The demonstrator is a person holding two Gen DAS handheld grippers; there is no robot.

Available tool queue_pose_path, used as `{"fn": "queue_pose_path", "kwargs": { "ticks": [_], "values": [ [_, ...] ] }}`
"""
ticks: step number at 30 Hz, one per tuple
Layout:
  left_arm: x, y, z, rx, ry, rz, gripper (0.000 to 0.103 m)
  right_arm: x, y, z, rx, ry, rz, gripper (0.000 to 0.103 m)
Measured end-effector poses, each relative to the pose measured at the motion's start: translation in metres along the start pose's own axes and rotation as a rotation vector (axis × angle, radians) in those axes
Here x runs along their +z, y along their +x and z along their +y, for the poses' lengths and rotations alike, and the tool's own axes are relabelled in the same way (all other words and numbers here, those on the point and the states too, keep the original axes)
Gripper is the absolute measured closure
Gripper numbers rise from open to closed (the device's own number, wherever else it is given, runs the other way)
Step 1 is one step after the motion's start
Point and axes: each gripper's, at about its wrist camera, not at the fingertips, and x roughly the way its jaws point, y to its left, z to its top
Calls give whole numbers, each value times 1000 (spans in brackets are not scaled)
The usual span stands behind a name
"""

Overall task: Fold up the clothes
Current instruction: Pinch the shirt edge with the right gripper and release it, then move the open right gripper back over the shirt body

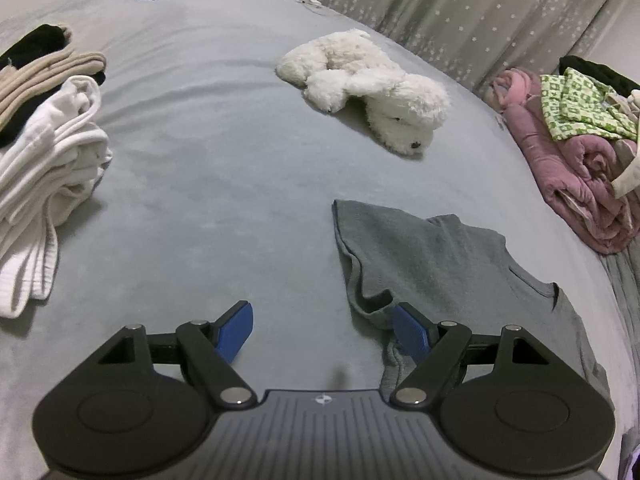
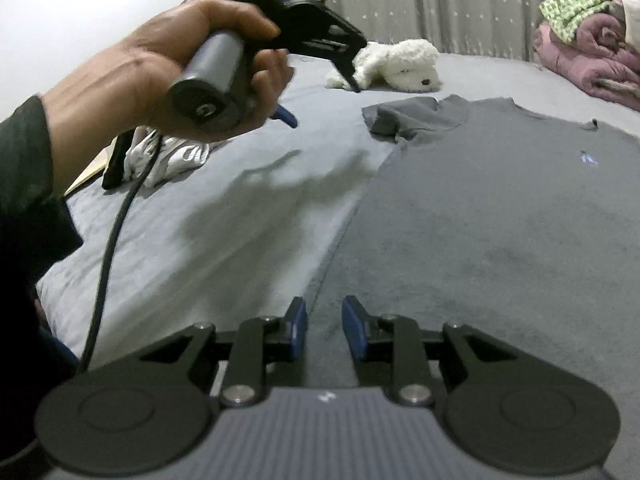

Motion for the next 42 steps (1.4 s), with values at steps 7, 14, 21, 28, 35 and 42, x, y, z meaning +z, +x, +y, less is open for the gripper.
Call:
{"fn": "queue_pose_path", "kwargs": {
  "ticks": [7, 14, 21, 28, 35, 42],
  "values": [
    [-1, 2, -1, -1, 3, -1, 26, -1, 3, 5, 6, -17, -4, 80],
    [-4, 3, -8, 1, 40, -5, 26, 4, -5, -5, -15, 43, -2, 80],
    [-8, 2, -15, 11, 84, -14, 26, 9, -18, -19, -31, 118, -27, 78],
    [-9, 4, -17, 1, 79, -5, 26, 25, -18, -54, -84, 241, -35, 69],
    [-17, 4, -30, -35, 121, 9, 26, 40, -22, -126, -296, 388, -57, 68],
    [-49, 6, -66, -35, 257, 59, 26, 30, -45, -144, -388, 294, -93, 49]
  ]
}}
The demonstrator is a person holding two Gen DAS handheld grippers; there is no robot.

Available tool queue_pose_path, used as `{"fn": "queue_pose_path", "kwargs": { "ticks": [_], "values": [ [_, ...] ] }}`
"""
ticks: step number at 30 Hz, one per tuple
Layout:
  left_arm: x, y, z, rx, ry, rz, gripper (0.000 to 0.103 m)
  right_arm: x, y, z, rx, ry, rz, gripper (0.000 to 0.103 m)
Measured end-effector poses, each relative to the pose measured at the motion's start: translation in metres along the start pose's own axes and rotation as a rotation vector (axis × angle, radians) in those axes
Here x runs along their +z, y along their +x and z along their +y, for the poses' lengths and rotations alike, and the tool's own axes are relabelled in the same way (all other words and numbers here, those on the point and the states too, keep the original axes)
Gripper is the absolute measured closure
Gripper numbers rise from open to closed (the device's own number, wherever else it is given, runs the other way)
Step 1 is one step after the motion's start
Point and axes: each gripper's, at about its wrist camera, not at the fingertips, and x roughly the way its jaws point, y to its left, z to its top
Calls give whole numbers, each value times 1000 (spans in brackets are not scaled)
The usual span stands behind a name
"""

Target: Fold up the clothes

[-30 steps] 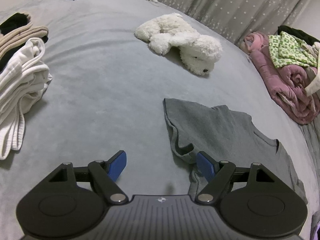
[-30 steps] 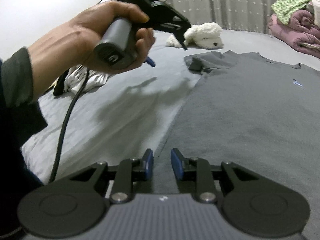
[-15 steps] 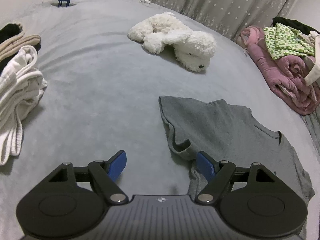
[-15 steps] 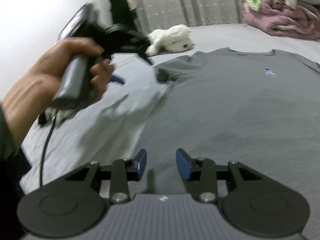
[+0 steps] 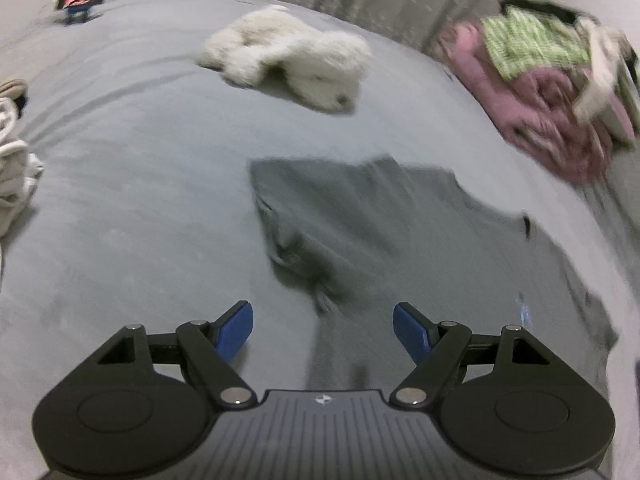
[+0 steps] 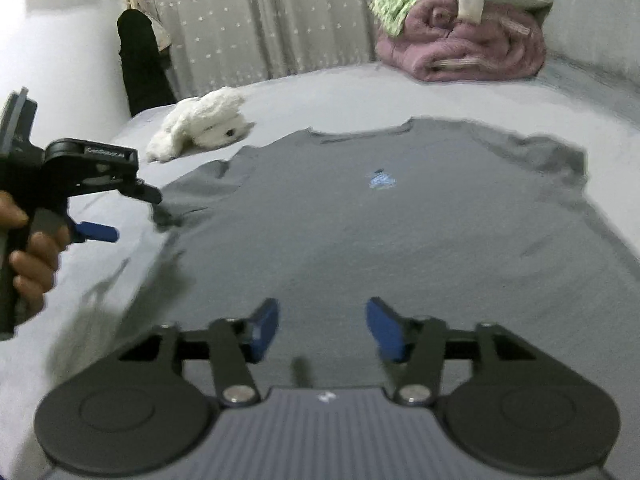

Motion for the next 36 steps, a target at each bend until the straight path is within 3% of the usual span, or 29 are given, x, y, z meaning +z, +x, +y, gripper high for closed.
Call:
{"fn": "queue_pose_path", "kwargs": {
  "ticks": [3, 6, 11, 17, 23, 31, 36],
  "values": [
    [-13, 2, -24, 9, 99, 16, 26, 10, 8, -32, -125, 55, -7, 49],
    [-20, 3, -41, 11, 174, 11, 26, 18, 10, -65, -179, 105, -4, 49],
    [-22, 8, -39, 21, 146, 40, 26, 19, 10, -92, -201, 169, 10, 49],
    [-12, 5, -21, 38, 84, 8, 26, 5, 14, -45, -101, 36, 22, 47],
    [-4, 5, -1, 87, 41, -7, 26, -2, 12, -2, 12, 3, 55, 47],
    [1, 2, -2, 84, 55, -30, 26, -5, 17, 31, 26, -56, 63, 41],
    [0, -2, -7, 81, 82, -50, 26, -2, 18, 24, -2, -44, 55, 29]
  ]
}}
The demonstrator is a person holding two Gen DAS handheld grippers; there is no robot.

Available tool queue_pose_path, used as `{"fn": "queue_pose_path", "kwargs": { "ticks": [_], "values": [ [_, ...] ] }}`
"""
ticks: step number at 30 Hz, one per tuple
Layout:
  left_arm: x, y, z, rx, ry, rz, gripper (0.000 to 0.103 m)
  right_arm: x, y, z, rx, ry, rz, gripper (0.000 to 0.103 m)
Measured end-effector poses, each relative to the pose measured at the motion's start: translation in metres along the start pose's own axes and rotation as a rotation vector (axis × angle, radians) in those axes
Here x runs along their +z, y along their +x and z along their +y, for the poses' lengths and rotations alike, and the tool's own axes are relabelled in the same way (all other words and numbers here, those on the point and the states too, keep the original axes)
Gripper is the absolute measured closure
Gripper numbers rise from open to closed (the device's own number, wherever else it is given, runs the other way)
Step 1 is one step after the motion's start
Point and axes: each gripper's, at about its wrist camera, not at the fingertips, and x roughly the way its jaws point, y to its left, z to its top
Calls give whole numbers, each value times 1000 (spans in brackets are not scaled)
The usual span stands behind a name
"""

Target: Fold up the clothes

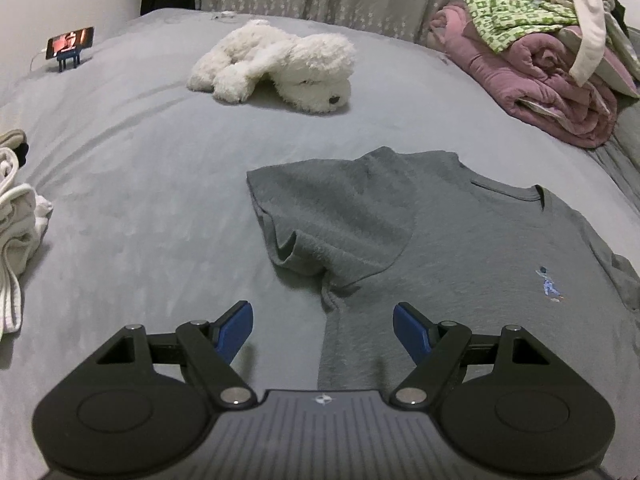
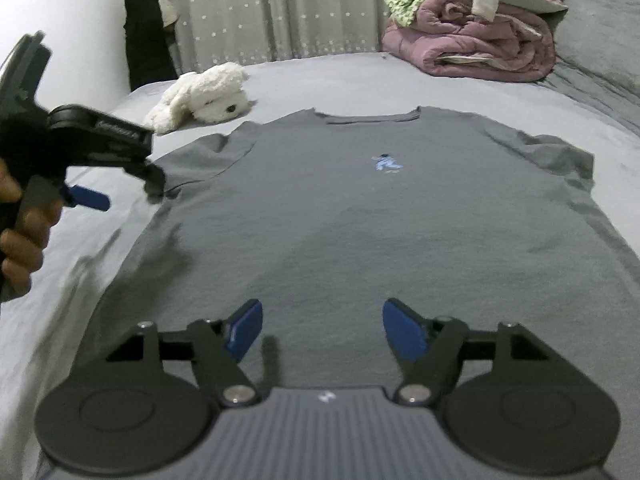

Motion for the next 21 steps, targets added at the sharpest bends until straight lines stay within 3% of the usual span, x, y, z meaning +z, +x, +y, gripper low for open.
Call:
{"fn": "queue_pose_path", "kwargs": {
  "ticks": [12, 16, 21],
  "values": [
    [0, -2, -4, -6, 13, -22, 26, 22, -2, -22, -76, 27, -46, 10],
    [-2, -5, -6, -33, 12, -14, 26, 20, 0, -22, -67, 31, -36, 8],
    [-10, -14, -21, 37, 95, -52, 26, 18, 4, -19, -48, 29, -29, 4]
  ]
}}
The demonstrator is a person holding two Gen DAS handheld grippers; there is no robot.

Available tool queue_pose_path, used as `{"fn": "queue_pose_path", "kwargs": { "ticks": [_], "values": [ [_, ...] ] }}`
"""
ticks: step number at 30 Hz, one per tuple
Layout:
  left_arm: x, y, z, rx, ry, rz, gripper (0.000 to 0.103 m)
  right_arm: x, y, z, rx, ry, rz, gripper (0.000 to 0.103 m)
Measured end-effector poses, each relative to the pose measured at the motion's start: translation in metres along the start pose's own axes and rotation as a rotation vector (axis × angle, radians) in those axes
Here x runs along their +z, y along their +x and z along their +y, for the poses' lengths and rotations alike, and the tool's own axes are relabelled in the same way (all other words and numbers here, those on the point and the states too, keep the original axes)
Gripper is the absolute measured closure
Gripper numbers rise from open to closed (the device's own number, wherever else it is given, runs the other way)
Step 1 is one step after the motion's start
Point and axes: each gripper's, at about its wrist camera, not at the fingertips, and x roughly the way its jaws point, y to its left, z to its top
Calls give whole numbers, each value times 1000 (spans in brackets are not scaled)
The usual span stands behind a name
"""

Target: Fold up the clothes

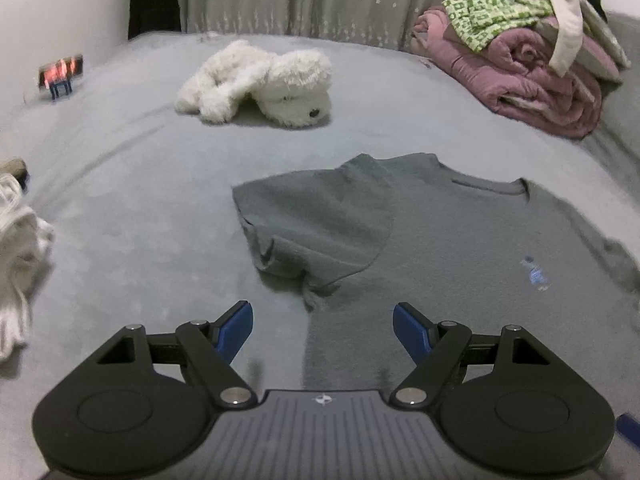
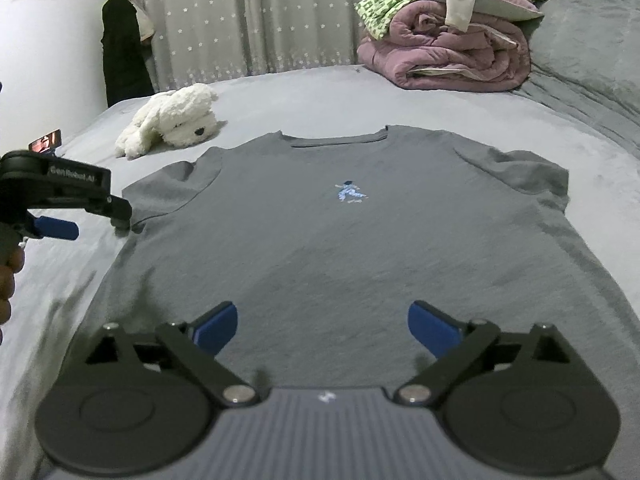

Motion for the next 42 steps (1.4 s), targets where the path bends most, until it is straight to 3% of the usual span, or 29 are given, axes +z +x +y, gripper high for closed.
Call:
{"fn": "queue_pose_path", "kwargs": {
  "ticks": [9, 19, 34, 42],
  "values": [
    [1, -8, 9, -12, -7, -26, 26, 2, 6, 0, -1, 29, -17, 0],
    [0, -2, 6, -15, -8, 2, 26, 7, -1, 0, 2, 16, -36, 0],
    [5, 10, 23, 17, -82, 34, 26, 0, -4, 3, 25, 30, -13, 0],
    [8, 11, 30, -4, -112, 47, 26, -3, -2, 12, 42, 20, -7, 0]
  ]
}}
